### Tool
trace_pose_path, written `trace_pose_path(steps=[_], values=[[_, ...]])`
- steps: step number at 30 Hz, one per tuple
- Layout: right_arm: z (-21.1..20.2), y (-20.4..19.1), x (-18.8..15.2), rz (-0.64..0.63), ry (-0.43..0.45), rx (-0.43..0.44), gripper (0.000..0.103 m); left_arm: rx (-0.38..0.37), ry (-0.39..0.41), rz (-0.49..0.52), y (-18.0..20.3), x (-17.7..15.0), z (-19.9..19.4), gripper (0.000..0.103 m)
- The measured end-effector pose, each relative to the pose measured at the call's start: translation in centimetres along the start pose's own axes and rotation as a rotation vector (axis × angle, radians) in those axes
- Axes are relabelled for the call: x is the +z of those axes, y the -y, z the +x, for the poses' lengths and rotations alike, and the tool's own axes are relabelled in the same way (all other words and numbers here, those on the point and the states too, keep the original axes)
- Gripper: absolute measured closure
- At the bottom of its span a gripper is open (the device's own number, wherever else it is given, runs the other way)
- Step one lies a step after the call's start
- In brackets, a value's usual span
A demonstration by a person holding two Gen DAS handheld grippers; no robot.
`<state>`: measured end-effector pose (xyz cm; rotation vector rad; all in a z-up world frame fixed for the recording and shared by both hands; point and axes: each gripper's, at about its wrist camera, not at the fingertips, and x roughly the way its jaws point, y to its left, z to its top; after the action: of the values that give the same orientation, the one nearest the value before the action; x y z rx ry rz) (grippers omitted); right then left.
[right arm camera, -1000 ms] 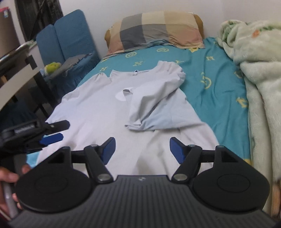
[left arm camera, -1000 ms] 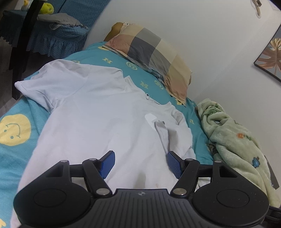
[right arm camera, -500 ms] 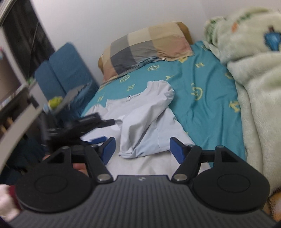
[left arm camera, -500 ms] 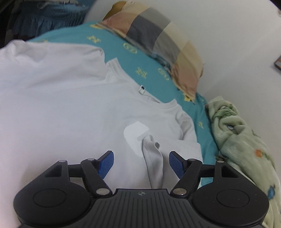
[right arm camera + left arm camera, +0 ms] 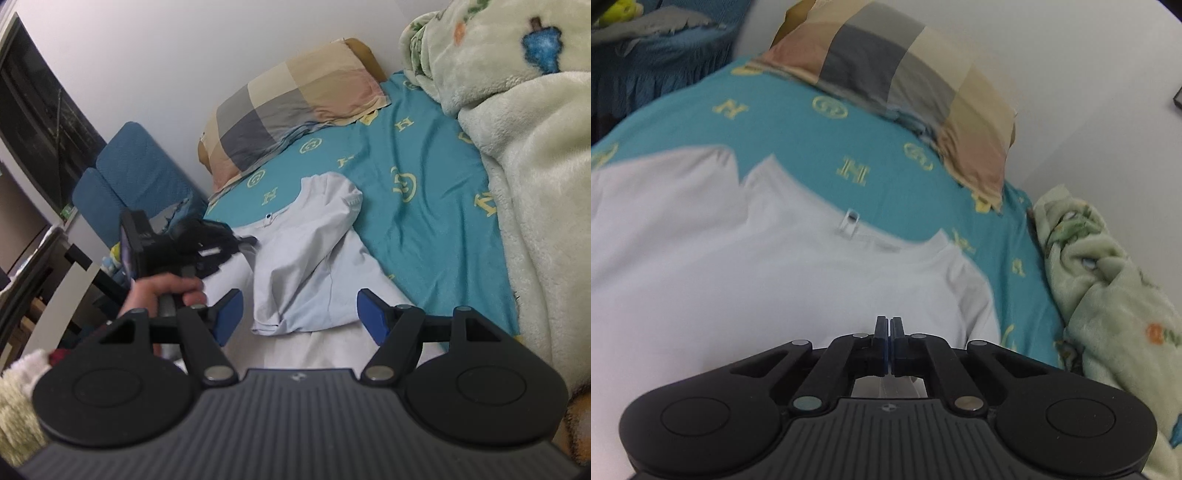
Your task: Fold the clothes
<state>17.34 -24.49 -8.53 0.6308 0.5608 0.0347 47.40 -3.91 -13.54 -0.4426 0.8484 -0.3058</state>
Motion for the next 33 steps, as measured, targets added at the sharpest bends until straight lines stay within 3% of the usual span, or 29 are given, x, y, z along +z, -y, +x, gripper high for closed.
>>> trace_pose_path(steps=[4,6,9,11,13,15,21,28,33], values=[[0.2,0.1,-0.1,-0.01,0.0,-0.003,0.032,0.078,0.053,0.029,0.2,3.7,0.1,0.102],[0.6,0.2,-0.2,-0.013,-0.016,-0.007,0.032,0.18,0.065,0.059,-0.7,4.6,1.3,0.102],[1.3,0.3,-0.5,-0.034,-0.041,-0.007,0.032,0.325,0.024,0.082,-2.9,4.3,4.0,0.103],[1.8,0.4,-0.8,-0.059,-0.065,-0.01,0.032,0.314,0.006,0.076,-4.0,3.6,4.3,0.103],[2.3,0.3,-1.0,-0.086,-0.086,-0.016,0.032,0.294,0.002,0.073,-4.1,3.0,3.4,0.093],[2.6,0.3,-1.0,-0.112,-0.108,-0.006,0.032,0.288,-0.002,0.083,-3.7,2.4,2.2,0.077],[1.3,-0.1,-0.2,-0.198,-0.091,0.011,0.032,0.179,0.053,0.066,-1.7,-1.1,-7.1,0.056],[-3.5,-0.3,0.8,-0.208,-0.057,0.037,0.032,0.06,0.053,0.104,2.8,-10.4,-18.7,0.051],[-9.4,0.0,1.2,-0.197,0.017,0.034,0.032,-0.026,0.003,0.151,5.8,-19.2,-22.2,0.051]])
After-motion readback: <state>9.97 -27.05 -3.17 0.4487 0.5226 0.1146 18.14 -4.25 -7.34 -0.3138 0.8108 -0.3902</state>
